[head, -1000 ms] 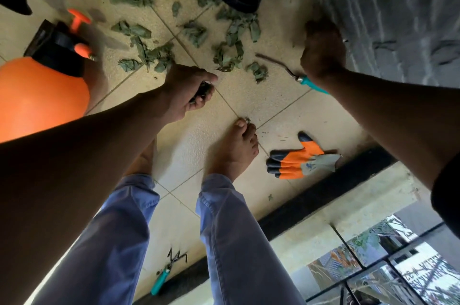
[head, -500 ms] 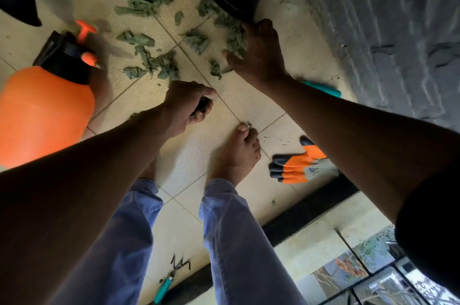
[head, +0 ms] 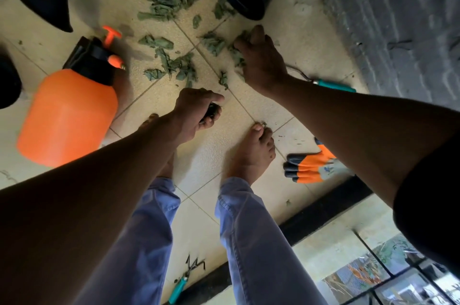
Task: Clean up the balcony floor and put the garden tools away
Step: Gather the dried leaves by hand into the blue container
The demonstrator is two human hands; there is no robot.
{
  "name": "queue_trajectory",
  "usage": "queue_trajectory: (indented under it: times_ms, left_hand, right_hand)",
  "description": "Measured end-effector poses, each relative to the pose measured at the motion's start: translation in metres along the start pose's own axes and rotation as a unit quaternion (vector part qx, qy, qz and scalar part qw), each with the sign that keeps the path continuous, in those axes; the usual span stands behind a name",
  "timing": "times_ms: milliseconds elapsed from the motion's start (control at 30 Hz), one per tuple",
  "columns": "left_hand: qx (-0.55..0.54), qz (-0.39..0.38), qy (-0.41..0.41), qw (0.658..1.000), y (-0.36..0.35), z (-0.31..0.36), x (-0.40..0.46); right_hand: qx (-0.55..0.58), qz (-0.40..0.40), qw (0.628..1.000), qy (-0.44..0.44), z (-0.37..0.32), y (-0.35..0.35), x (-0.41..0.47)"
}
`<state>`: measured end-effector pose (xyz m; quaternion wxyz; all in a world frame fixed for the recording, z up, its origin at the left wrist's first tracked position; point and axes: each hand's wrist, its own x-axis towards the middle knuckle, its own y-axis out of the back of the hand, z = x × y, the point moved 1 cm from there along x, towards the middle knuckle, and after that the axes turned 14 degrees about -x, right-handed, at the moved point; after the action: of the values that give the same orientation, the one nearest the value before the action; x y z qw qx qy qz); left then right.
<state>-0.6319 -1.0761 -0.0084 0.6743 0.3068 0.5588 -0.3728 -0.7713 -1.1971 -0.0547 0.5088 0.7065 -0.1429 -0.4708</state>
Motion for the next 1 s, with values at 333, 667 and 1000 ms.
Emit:
queue_trajectory:
  times_ms: [333,667,1000]
  left_hand:
    - [-0.102,-0.022,0.045,0.993,0.016,0.0,-0.01]
    - [-0.194,-0.045,0.057,0.978,0.032,0.004,-0.019]
    - [-0.224,-0.048,0.058,0.972,0.041,0.003,-0.016]
  right_hand:
    - [0.097,0.036,0.993,-0.053,-0.02,-0.018,-0.021]
    - [0.409,0.112,0.904,-0.057,-0.101,0.045,-0.094]
    - [0.164,0.069,0.984,0.004,-0.14,0.043,-0.08]
